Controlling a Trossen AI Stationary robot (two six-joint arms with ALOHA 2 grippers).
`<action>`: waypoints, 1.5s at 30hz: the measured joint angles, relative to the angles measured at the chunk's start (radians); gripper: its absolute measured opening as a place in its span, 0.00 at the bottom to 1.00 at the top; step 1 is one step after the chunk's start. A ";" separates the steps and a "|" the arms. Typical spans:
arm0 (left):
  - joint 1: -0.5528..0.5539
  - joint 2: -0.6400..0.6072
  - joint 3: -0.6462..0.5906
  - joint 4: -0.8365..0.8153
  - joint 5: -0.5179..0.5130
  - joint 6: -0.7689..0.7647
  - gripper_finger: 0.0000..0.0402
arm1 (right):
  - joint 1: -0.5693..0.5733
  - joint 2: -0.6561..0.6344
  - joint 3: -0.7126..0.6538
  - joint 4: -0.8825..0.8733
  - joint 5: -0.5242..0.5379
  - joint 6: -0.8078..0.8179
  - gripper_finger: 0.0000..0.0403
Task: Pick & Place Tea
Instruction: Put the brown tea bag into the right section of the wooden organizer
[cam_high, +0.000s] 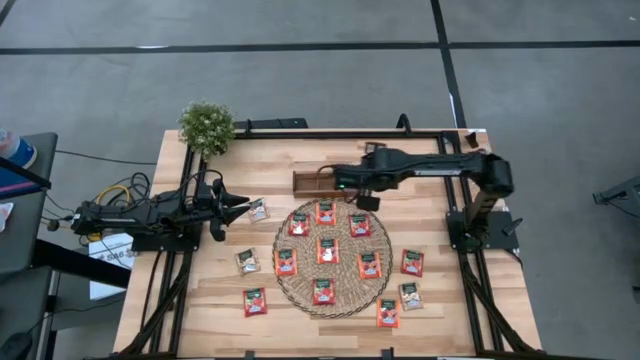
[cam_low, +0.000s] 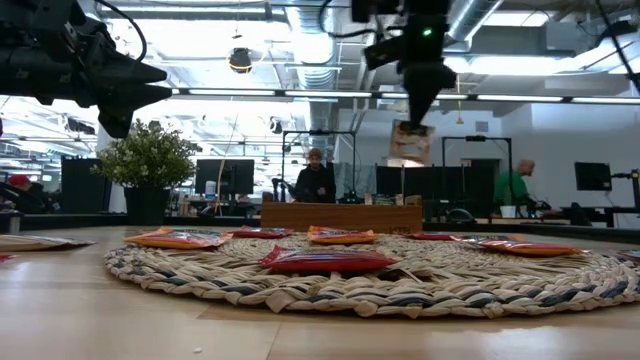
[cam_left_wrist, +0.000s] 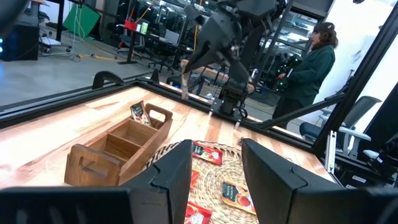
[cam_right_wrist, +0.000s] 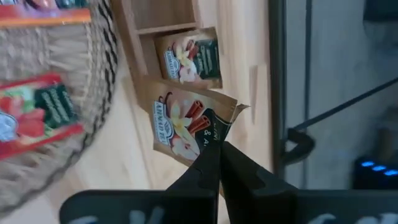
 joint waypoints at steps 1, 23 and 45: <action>0.000 0.000 0.000 -0.001 0.000 0.000 0.33 | -0.004 0.025 0.024 0.003 0.004 -0.030 0.00; 0.000 0.000 0.000 -0.005 0.000 0.006 0.33 | -0.109 0.154 0.131 0.094 -0.048 -0.271 0.00; 0.000 0.000 0.000 -0.007 0.017 0.004 0.33 | -0.153 0.258 0.106 0.131 -0.076 -0.305 0.00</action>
